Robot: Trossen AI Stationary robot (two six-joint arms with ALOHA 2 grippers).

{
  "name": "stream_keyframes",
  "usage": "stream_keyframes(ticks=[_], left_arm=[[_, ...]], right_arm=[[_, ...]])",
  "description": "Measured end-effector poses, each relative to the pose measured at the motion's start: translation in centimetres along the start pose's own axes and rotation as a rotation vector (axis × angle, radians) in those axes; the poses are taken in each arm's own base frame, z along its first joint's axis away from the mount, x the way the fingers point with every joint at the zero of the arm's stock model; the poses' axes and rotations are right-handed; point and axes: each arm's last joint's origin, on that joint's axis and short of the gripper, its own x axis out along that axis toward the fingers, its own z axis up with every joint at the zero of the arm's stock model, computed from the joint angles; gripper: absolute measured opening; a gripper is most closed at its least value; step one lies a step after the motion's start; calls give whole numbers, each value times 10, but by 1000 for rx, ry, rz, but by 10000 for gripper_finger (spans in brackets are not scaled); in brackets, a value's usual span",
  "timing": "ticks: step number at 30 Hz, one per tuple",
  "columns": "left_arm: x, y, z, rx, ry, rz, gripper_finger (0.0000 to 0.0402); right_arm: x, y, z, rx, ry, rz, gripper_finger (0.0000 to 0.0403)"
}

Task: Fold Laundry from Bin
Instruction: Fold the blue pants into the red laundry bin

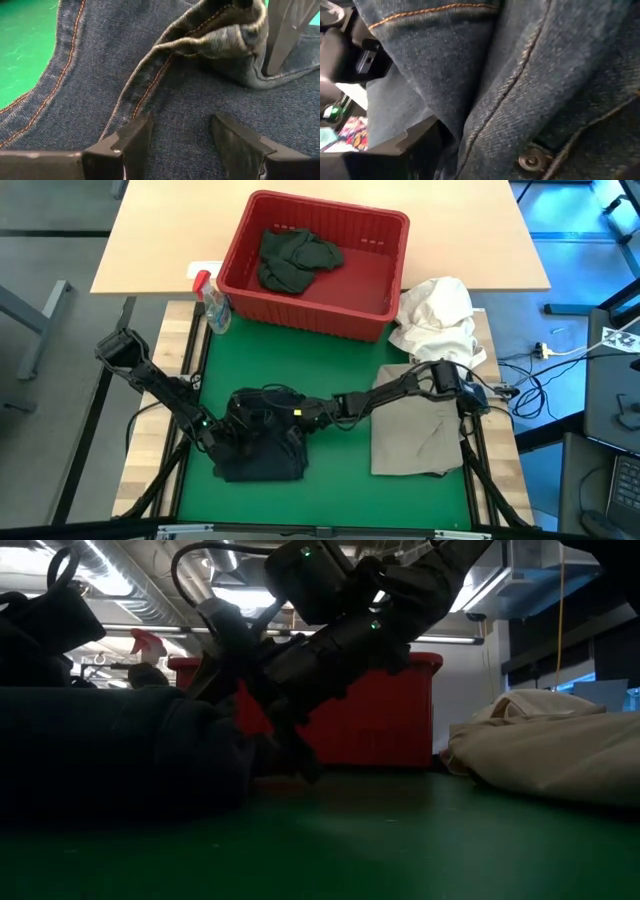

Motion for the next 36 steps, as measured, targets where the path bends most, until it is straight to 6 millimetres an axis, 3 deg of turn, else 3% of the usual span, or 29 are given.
stream_keyframes(ticks=[6, 14, 19, 23, 29, 36], left_arm=[[0, 0, 0, -1, -4, 0, 206], [-2, -2, 3, 36, -7, -17, 206], [-16, -14, 24, 111, -33, -110, 206], [-33, -17, 47, 146, -21, -151, 206], [-65, -10, 89, 181, -33, -116, 206], [-91, 9, 129, 188, -183, -12, 206]], right_arm=[[7, -4, -3, -1, -45, -12, 271], [8, -5, -3, -90, -78, -40, 90], [0, 1, 2, -197, -71, -52, 90], [-19, 8, 10, -264, -39, -115, 90], [-63, 20, 28, -337, 22, -225, 90], [-125, 28, 61, -398, 40, -289, 90]])
